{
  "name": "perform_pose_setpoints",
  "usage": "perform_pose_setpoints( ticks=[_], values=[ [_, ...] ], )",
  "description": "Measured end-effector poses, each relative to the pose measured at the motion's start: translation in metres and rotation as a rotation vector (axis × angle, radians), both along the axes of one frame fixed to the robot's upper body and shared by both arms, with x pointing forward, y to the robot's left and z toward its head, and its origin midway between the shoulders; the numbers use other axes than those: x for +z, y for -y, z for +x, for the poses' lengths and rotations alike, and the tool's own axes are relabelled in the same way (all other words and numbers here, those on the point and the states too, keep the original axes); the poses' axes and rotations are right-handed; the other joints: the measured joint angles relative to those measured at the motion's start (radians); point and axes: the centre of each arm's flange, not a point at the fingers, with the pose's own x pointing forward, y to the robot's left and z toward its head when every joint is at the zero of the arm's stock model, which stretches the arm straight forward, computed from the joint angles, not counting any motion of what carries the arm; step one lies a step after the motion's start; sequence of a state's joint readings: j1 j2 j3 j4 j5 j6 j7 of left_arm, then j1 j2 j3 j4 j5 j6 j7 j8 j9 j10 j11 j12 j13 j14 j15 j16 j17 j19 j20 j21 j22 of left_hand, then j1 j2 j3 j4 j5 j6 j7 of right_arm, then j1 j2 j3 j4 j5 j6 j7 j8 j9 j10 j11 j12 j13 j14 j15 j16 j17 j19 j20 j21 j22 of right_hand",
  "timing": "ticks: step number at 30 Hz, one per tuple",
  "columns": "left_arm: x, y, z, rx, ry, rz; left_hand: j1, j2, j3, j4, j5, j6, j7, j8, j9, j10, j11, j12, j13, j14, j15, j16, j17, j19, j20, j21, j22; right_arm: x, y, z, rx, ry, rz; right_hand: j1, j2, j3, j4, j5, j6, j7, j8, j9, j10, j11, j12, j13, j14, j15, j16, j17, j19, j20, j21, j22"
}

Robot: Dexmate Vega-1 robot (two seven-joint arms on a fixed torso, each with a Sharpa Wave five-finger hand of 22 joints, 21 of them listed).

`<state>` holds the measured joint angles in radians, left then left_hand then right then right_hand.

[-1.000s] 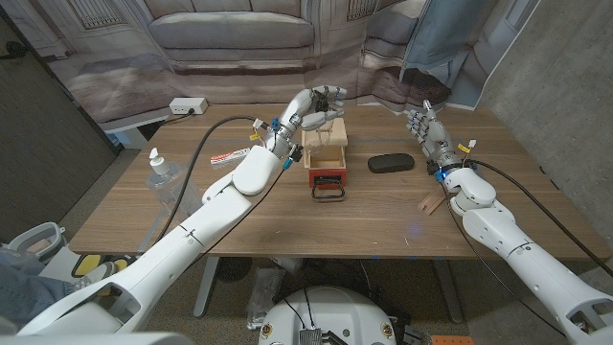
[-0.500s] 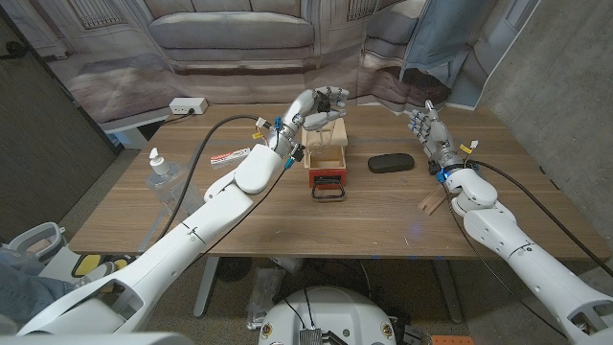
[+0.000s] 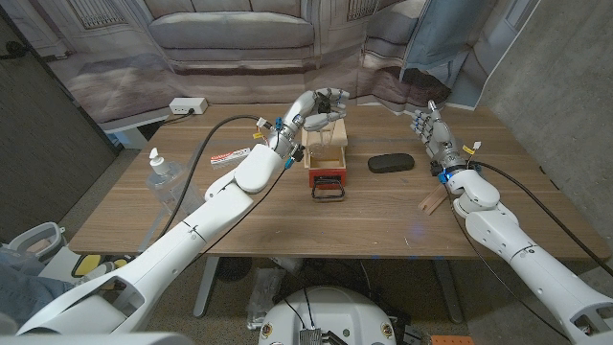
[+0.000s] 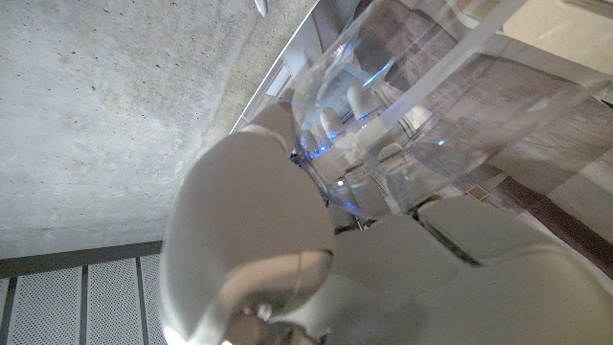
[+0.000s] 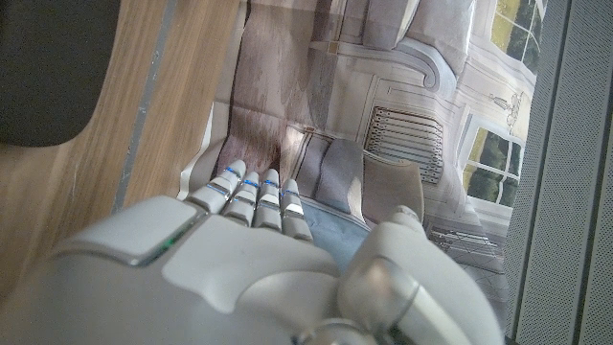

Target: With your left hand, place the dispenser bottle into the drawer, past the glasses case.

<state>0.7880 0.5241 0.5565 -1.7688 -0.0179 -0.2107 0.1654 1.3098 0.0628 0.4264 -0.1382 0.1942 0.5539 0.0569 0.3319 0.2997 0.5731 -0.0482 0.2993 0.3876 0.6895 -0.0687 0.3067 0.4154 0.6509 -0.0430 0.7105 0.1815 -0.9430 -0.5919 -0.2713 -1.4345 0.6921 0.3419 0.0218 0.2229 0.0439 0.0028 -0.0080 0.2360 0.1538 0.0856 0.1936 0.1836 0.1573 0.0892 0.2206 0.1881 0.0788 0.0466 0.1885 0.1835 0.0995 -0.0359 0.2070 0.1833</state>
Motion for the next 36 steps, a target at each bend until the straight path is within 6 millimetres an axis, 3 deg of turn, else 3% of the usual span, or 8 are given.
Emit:
perform_pose_setpoints(
  ticks=[36],
  values=[
    [0.002, 0.012, 0.026, -0.054, -0.059, 0.028, -0.001, 0.001, 0.011, -0.003, 0.0, 0.005, -0.005, -0.008, 0.0, 0.003, 0.004, -0.007, 0.014, -0.001, 0.001, -0.004, 0.005, -0.013, 0.005, 0.015, 0.0, 0.004, 0.002, 0.0, -0.007, 0.007, 0.003, 0.0, 0.0, 0.0, 0.0, 0.0, 0.005, -0.005, 0.0, 0.0, 0.0, 0.0, 0.0, 0.0, 0.0, 0.0, 0.0, 0.0, 0.0, 0.0, 0.0, 0.0]
  ],
)
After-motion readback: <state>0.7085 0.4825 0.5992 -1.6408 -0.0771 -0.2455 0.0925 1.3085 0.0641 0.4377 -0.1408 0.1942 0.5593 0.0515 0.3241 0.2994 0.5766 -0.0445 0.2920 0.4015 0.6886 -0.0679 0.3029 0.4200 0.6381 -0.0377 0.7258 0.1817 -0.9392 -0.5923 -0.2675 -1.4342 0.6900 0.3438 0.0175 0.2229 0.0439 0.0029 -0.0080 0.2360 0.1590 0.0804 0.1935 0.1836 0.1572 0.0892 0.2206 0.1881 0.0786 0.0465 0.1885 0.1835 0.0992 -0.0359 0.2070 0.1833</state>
